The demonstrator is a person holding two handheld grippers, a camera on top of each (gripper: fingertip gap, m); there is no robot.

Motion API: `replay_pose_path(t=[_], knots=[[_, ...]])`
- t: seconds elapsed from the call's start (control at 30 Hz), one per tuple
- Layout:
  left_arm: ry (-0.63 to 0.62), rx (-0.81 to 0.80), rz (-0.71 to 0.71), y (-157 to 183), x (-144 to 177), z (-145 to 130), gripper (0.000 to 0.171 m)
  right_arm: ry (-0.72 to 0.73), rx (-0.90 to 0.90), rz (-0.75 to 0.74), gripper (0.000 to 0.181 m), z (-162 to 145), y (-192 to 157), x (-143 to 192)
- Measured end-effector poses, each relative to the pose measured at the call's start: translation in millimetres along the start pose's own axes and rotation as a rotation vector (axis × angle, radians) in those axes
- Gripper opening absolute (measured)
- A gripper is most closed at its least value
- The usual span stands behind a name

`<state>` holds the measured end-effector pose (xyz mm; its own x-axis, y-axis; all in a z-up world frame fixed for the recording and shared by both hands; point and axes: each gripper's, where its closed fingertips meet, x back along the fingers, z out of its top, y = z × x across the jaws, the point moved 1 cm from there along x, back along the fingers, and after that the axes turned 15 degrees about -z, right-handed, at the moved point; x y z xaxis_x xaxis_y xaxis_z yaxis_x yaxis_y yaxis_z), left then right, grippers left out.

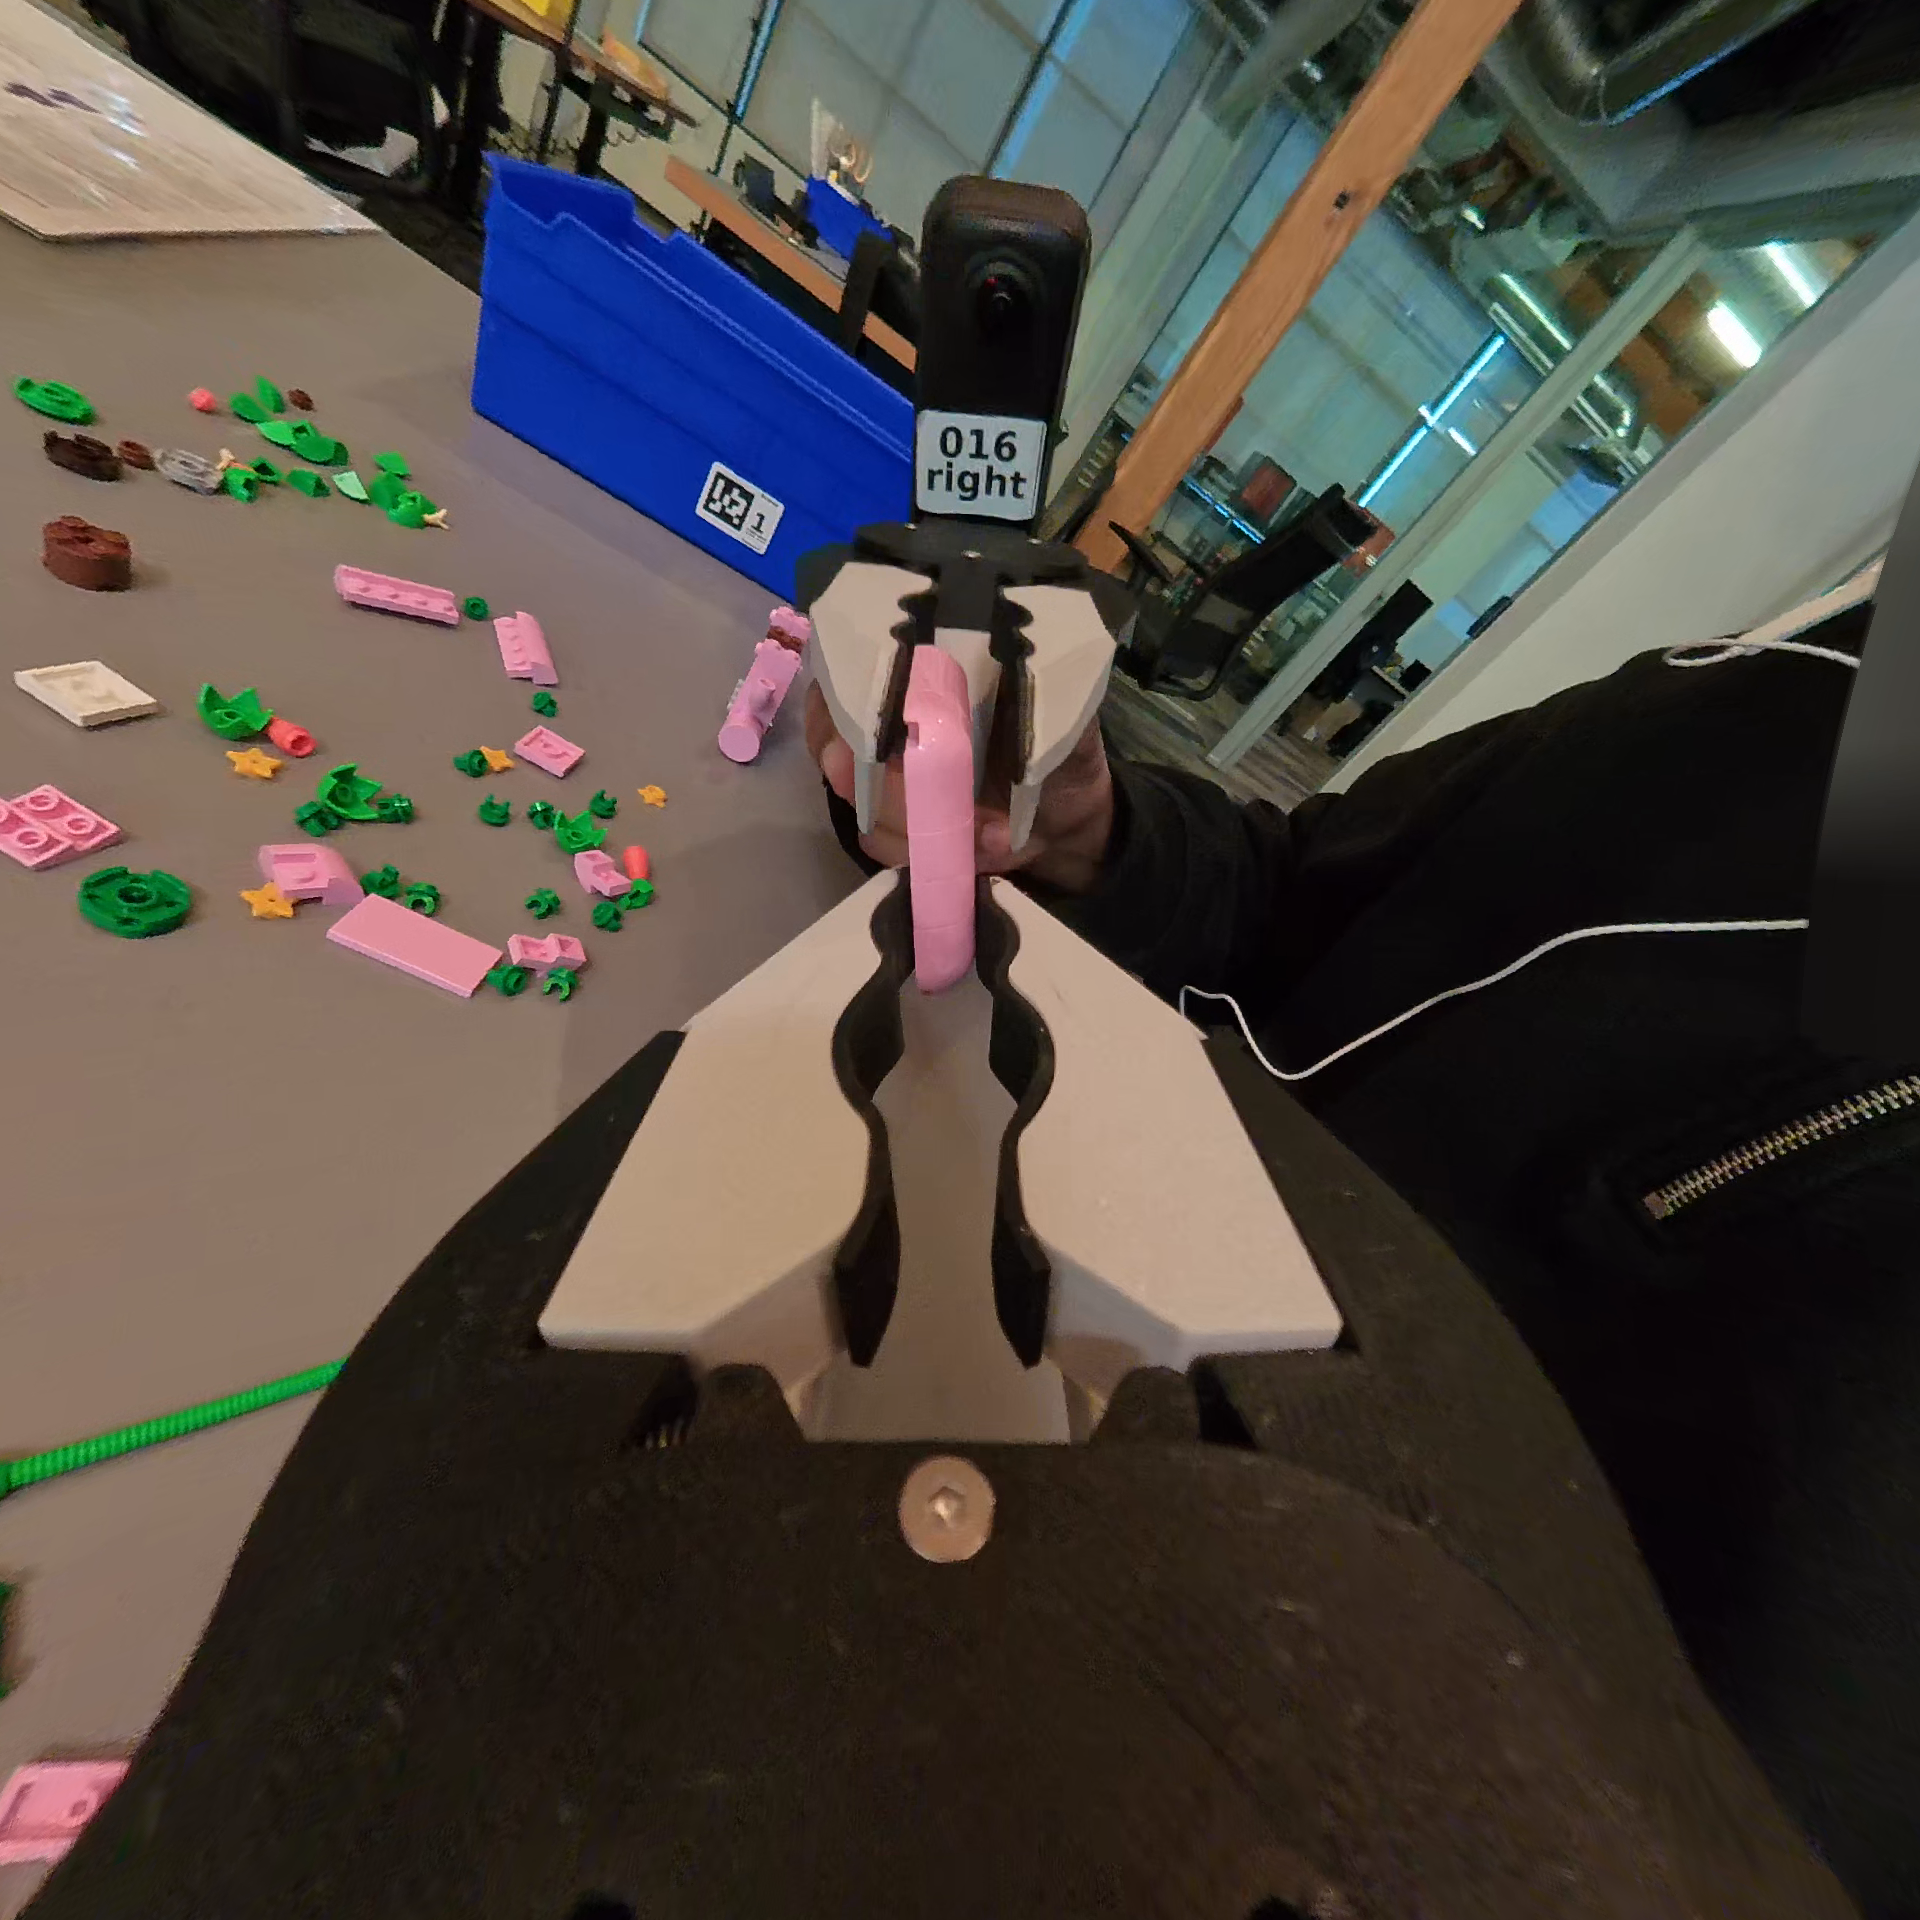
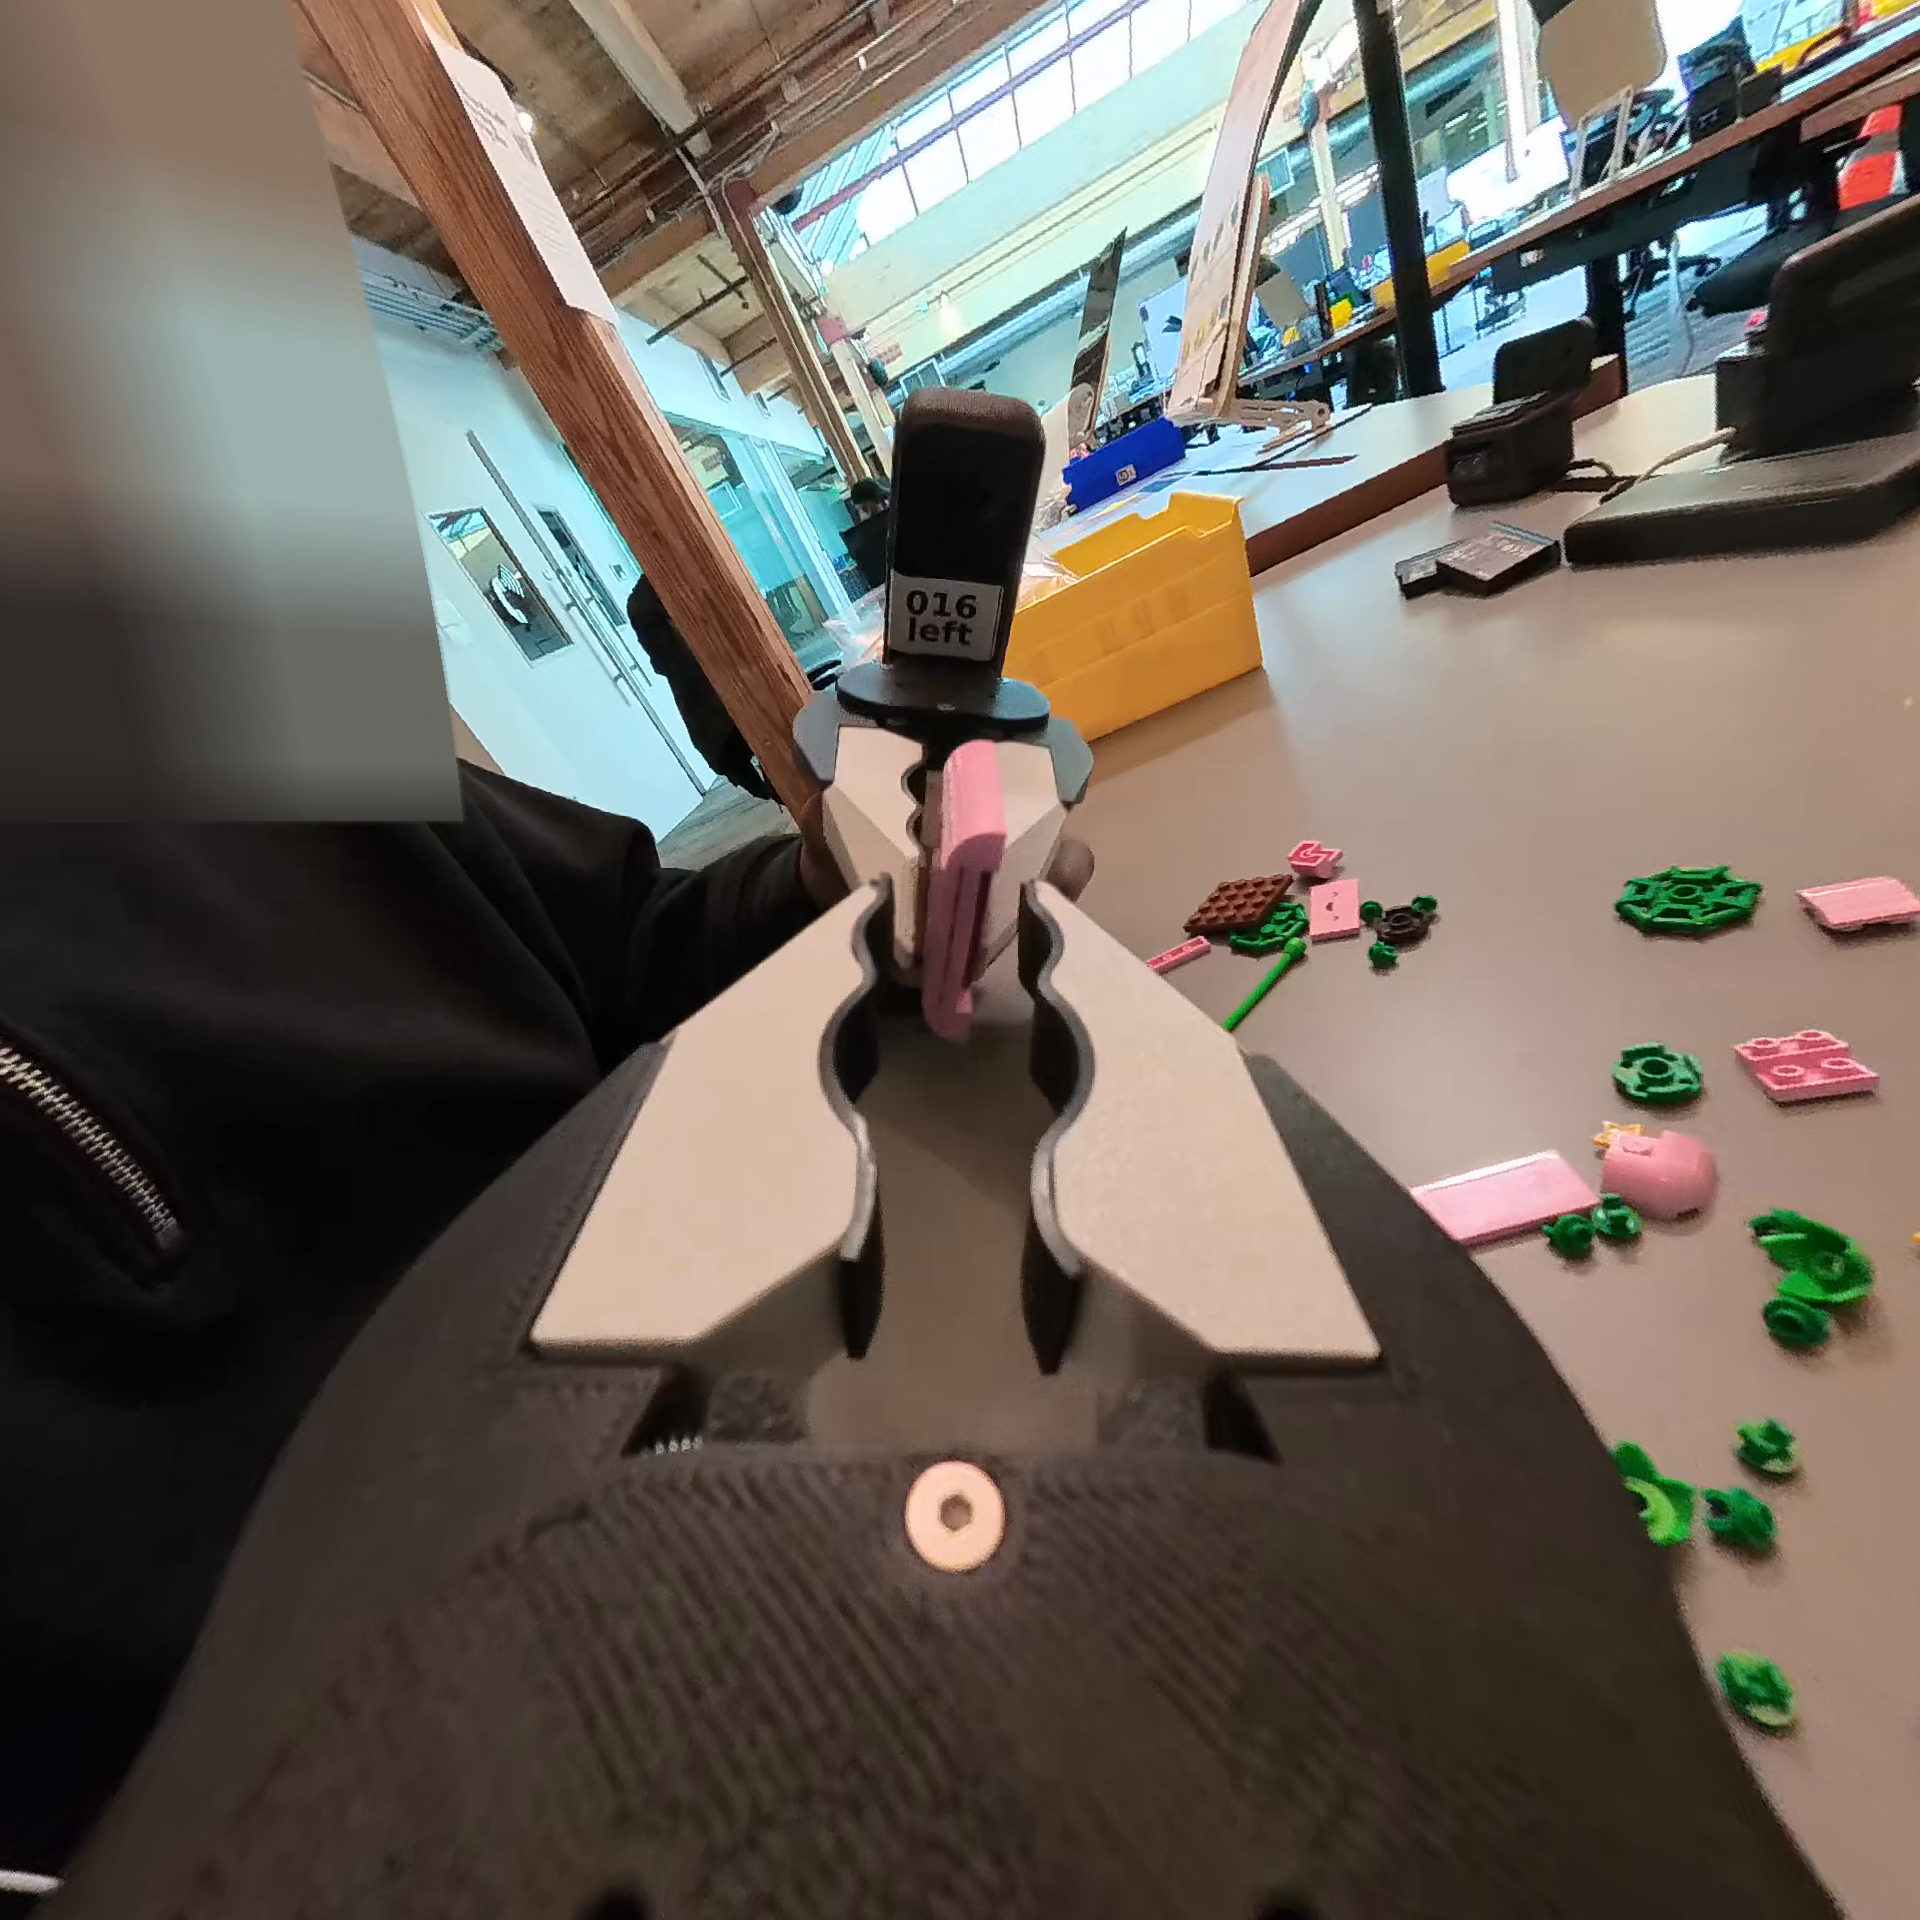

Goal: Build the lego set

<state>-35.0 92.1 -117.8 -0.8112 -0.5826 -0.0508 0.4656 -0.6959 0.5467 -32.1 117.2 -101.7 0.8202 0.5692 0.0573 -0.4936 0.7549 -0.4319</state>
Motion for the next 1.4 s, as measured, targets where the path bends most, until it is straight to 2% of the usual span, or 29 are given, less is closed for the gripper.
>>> replay_pose_path(t=[0.27,0.53,0.73,0.8,0.87,1.07,1.4], knots=[[-0.029,0.009,-0.013,1,-5,-6,0.006,0.0,0.004,0.013,0.008,0,-3,0],[-0.057,-0.006,0.009,-1,-6,-9,0.007,-0.032,-0.013,0.014,0.007,-3,-3,1],[-0.033,0.002,0.004,-2,-3,-6,0.007,0.0,-0.012,-0.003,0.007,0,-1,-1],[-0.022,0.009,-0.005,-1,-3,-4,0.006,0.014,-0.005,-0.018,0.009,0,1,-2],[-0.028,0.008,-0.006,-1,-4,-5,0.006,0.015,-0.005,-0.023,0.019,0,3,-2],[-0.062,-0.005,0.013,-2,-6,-10,0.006,0.002,-0.021,0.005,0.008,0,0,0],[-0.058,-0.012,0.015,-2,-5,-9,0.007,-0.004,-0.006,-0.014,0.008,1,-1,0]])
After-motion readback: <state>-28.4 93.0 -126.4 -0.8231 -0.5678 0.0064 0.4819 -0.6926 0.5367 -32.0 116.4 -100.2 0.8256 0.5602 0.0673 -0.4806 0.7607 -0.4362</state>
